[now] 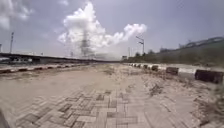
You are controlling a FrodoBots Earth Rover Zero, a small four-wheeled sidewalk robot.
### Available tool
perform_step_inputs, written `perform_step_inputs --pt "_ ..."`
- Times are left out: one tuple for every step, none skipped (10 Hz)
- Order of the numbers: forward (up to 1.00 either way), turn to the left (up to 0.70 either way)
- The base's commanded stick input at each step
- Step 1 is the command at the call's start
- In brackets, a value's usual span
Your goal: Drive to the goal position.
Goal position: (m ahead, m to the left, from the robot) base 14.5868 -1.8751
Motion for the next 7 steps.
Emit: perform_step_inputs --pt "1.00 0.00" --pt "1.00 0.00" --pt "1.00 0.00" --pt "1.00 0.00" --pt "1.00 0.00" --pt "1.00 0.00" --pt "1.00 0.00"
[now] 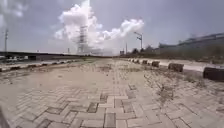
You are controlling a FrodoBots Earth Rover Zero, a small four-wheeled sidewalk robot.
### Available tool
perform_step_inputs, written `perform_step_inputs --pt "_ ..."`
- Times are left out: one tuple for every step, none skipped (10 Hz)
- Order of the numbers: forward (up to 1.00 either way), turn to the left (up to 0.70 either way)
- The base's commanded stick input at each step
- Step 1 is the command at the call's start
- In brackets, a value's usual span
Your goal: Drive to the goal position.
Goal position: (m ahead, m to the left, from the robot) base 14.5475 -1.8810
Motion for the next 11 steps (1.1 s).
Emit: perform_step_inputs --pt "1.00 0.00" --pt "1.00 0.00" --pt "1.00 0.00" --pt "1.00 0.00" --pt "1.00 0.00" --pt "1.00 0.00" --pt "1.00 0.00" --pt "1.00 0.00" --pt "1.00 0.00" --pt "1.00 0.00" --pt "1.00 0.00"
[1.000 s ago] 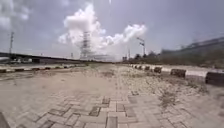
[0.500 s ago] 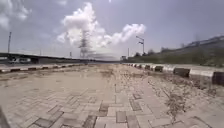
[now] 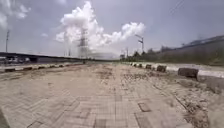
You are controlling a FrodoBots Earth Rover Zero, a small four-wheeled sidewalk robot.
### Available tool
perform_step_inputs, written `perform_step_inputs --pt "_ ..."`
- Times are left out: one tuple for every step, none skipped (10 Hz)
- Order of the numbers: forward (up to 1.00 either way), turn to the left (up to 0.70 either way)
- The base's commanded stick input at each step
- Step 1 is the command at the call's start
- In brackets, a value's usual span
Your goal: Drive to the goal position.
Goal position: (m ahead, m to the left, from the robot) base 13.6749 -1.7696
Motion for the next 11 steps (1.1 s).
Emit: perform_step_inputs --pt "1.00 0.00" --pt "1.00 0.00" --pt "1.00 0.00" --pt "1.00 0.00" --pt "1.00 0.00" --pt "1.00 0.00" --pt "1.00 0.00" --pt "1.00 0.00" --pt "1.00 0.00" --pt "1.00 0.00" --pt "1.00 0.00"
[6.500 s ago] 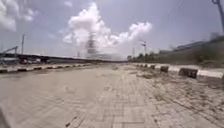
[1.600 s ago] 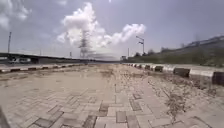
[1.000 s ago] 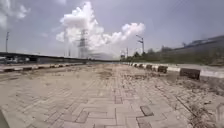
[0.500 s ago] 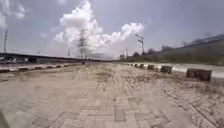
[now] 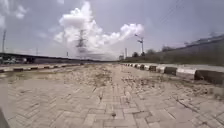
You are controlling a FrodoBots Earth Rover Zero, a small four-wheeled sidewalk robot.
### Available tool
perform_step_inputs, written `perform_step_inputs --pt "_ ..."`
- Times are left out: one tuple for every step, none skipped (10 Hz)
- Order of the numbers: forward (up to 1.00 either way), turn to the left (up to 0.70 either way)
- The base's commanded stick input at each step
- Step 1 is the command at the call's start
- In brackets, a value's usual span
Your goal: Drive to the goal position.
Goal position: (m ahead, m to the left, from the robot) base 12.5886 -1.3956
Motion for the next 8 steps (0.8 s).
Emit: perform_step_inputs --pt "1.00 0.00" --pt "1.00 0.00" --pt "1.00 0.00" --pt "1.00 0.00" --pt "1.00 0.00" --pt "1.00 0.00" --pt "1.00 0.00" --pt "1.00 0.00"
